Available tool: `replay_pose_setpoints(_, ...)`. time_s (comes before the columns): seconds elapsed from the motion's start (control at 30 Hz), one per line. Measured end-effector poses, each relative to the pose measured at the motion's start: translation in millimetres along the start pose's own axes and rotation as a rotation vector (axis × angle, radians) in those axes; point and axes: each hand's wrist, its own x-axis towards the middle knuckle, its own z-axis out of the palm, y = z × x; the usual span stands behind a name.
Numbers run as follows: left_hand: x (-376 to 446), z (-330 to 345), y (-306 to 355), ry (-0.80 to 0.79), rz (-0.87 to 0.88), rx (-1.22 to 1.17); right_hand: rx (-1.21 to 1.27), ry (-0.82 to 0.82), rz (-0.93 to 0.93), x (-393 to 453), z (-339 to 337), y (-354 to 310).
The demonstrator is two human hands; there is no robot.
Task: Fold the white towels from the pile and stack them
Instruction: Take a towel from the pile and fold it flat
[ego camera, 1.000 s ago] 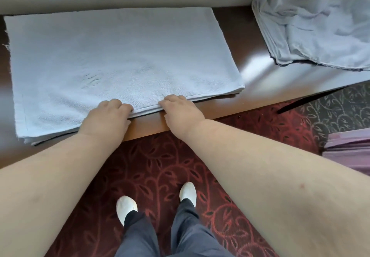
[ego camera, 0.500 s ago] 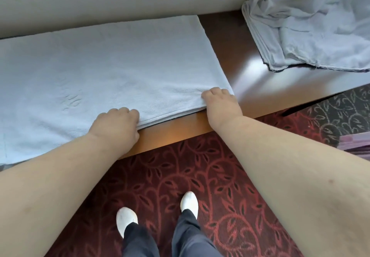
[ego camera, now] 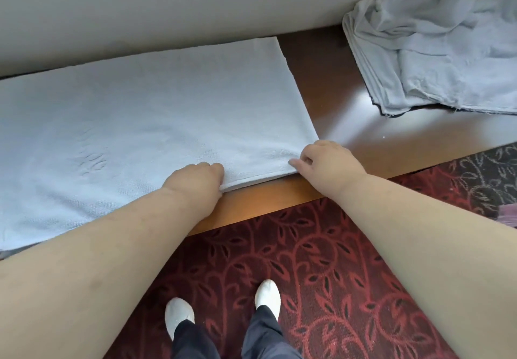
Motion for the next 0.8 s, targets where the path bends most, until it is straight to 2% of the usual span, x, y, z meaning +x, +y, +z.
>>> replay_pose_setpoints(0.03,3,-4,5,0.026,0.000,-0.037,0.034,0.033,0.031,1,0,0)
replay_pose_setpoints(0.13,6,-3,26,0.305,0.083,-0.163,0.081,0.041,0.101,4,6,1)
replay_pose_setpoints(0.17,6,1,32,0.320,0.089,-0.162,0.141,0.040,0.153,5,9,2)
replay_pose_setpoints(0.3,6,13,39,0.163,0.001,-0.122,0.486,0.060,0.461,7,12,1)
replay_pose_setpoints(0.43,6,-2,38,0.208,0.095,-0.193,0.691,0.031,0.550,10,1,0)
replay_pose_setpoints(0.53,14,-10,42,0.247,0.162,-0.157,0.742,-0.034,0.648,17,-3,4)
replay_pose_setpoints(0.63,36,-17,52,0.201,0.223,-0.145,0.786,-0.057,0.742,31,-5,4)
replay_pose_setpoints(0.73,63,-20,66,0.073,0.286,-0.135,0.636,-0.145,0.702,37,-2,9)
replay_pose_setpoints(0.8,82,-27,73,0.047,0.336,-0.118,0.548,-0.161,0.663,36,1,13)
